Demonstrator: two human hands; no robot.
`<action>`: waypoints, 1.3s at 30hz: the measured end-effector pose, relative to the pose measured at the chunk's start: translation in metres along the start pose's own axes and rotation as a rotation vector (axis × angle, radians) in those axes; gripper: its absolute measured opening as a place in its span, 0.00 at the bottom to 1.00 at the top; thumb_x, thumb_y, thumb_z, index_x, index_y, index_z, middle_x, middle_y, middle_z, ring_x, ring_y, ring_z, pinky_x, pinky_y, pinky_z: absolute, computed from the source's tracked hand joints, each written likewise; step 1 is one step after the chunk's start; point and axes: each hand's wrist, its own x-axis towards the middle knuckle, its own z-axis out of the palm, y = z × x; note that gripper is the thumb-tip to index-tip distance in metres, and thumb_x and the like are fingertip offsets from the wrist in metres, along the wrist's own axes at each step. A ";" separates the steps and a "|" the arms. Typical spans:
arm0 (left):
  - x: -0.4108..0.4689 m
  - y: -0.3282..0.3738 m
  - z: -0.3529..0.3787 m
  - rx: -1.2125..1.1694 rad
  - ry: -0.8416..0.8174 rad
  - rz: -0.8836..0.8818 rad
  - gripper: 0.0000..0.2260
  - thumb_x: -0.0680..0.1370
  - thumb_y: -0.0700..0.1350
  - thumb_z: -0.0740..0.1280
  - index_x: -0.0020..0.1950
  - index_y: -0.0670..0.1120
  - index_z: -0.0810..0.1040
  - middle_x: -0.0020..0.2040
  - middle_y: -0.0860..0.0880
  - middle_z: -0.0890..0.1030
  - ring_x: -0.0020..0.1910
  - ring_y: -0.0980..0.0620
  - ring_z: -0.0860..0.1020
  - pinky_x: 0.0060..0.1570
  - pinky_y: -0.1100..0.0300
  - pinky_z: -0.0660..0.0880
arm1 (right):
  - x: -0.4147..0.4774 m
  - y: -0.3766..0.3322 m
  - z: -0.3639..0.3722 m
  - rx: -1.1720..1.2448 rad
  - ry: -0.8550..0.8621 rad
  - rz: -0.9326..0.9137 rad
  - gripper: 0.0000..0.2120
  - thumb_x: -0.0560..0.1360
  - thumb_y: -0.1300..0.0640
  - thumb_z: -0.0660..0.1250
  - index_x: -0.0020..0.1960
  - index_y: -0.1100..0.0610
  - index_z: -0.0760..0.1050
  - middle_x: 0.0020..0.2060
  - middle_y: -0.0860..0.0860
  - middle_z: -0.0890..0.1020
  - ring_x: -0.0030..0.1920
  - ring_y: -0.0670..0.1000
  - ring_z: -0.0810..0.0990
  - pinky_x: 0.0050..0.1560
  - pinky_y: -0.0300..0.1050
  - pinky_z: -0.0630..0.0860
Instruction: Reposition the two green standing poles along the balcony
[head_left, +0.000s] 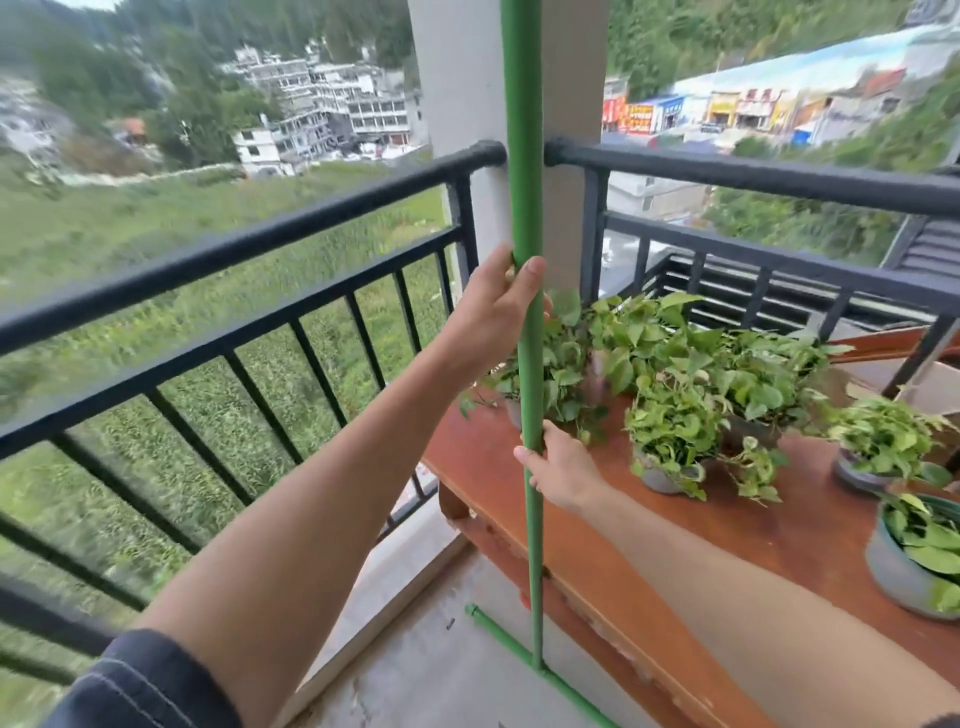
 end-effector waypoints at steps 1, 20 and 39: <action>0.007 -0.004 -0.007 -0.004 0.011 -0.008 0.15 0.82 0.48 0.56 0.60 0.38 0.70 0.47 0.39 0.80 0.52 0.38 0.81 0.52 0.47 0.79 | 0.009 -0.005 0.004 0.004 -0.002 0.001 0.10 0.77 0.48 0.63 0.53 0.53 0.72 0.43 0.55 0.84 0.44 0.58 0.84 0.52 0.59 0.80; 0.111 -0.090 -0.125 0.082 0.191 -0.167 0.03 0.80 0.47 0.61 0.52 0.49 0.71 0.46 0.47 0.82 0.50 0.49 0.82 0.54 0.51 0.77 | 0.173 -0.084 0.071 -0.008 -0.237 -0.073 0.05 0.77 0.53 0.66 0.48 0.52 0.71 0.41 0.52 0.81 0.42 0.55 0.84 0.48 0.56 0.83; 0.032 -0.084 -0.102 0.115 0.135 -0.296 0.14 0.80 0.47 0.61 0.63 0.44 0.73 0.53 0.45 0.82 0.51 0.46 0.81 0.52 0.50 0.80 | 0.122 -0.049 0.065 -0.219 -0.225 -0.040 0.17 0.78 0.51 0.64 0.64 0.55 0.70 0.54 0.54 0.83 0.53 0.58 0.82 0.56 0.55 0.78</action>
